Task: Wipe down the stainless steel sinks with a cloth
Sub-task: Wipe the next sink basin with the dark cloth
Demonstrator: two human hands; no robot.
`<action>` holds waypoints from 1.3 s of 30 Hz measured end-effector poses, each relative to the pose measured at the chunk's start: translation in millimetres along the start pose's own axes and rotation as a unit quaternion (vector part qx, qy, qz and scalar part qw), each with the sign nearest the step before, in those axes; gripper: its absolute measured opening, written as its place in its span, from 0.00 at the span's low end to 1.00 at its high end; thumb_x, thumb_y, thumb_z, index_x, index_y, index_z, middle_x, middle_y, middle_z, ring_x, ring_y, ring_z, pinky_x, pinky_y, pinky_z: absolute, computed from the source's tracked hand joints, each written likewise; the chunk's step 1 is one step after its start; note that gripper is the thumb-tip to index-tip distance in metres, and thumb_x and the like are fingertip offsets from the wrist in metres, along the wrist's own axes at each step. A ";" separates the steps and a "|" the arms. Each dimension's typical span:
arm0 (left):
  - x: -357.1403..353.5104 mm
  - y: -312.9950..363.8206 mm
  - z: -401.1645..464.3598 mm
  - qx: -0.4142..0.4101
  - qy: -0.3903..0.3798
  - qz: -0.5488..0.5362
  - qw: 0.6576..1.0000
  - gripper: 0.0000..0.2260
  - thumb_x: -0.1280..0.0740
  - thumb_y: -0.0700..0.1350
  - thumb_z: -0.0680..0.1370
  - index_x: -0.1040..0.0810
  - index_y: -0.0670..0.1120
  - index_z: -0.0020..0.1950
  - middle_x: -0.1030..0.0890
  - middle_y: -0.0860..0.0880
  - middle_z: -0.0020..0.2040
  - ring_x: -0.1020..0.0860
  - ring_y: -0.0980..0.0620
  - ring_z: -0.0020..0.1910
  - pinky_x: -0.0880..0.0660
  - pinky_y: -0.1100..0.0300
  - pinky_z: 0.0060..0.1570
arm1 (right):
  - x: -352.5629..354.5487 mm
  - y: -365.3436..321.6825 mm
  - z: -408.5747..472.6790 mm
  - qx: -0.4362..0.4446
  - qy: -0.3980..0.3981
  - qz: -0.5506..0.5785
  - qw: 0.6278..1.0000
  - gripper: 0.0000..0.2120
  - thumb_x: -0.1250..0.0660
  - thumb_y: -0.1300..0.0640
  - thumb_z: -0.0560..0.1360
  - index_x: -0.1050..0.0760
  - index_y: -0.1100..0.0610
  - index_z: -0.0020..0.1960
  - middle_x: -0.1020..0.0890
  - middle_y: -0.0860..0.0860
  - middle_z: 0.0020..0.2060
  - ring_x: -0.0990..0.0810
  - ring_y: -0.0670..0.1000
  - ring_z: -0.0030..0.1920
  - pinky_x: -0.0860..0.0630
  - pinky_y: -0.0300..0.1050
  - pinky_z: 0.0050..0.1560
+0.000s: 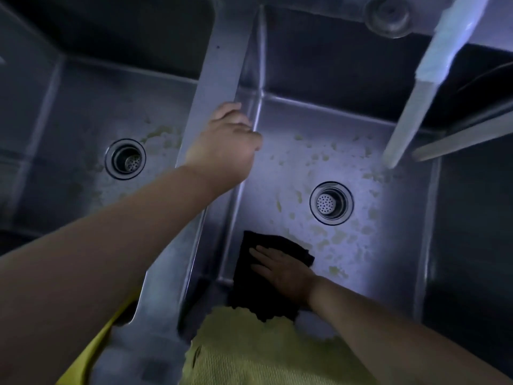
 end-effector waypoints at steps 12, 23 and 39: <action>-14.0 -8.2 6.9 -0.002 0.039 -0.022 0.999 0.12 0.37 0.31 0.60 0.20 0.45 0.33 0.22 0.48 0.28 0.22 0.45 0.39 0.44 0.61 0.69 | -6.5 32.0 75.3 0.005 0.131 -0.133 0.982 0.31 0.33 0.41 0.70 0.30 0.52 0.70 0.31 0.54 0.71 0.33 0.57 0.71 0.41 0.58 0.72; -8.6 -8.9 8.7 0.005 0.043 -0.033 0.999 0.10 0.40 0.35 0.67 0.21 0.47 0.36 0.21 0.50 0.31 0.21 0.48 0.42 0.41 0.58 0.69 | 97.0 172.0 146.2 -0.209 0.174 -0.128 0.954 0.33 0.51 0.42 0.77 0.50 0.58 0.77 0.45 0.57 0.76 0.51 0.57 0.77 0.56 0.55 0.76; -13.5 -9.1 9.2 0.016 0.053 0.006 0.998 0.14 0.44 0.34 0.68 0.20 0.46 0.35 0.22 0.50 0.30 0.21 0.46 0.40 0.42 0.58 0.69 | 120.6 204.5 148.8 -0.300 0.229 -0.065 0.924 0.32 0.49 0.44 0.78 0.51 0.55 0.77 0.49 0.57 0.77 0.53 0.57 0.77 0.58 0.55 0.75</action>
Point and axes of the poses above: each hand's wrist, its own z-axis towards the middle knuckle, its own x-axis out of the back of the hand, y = z × x, the point moved 3 cm from there along z, towards the middle knuckle
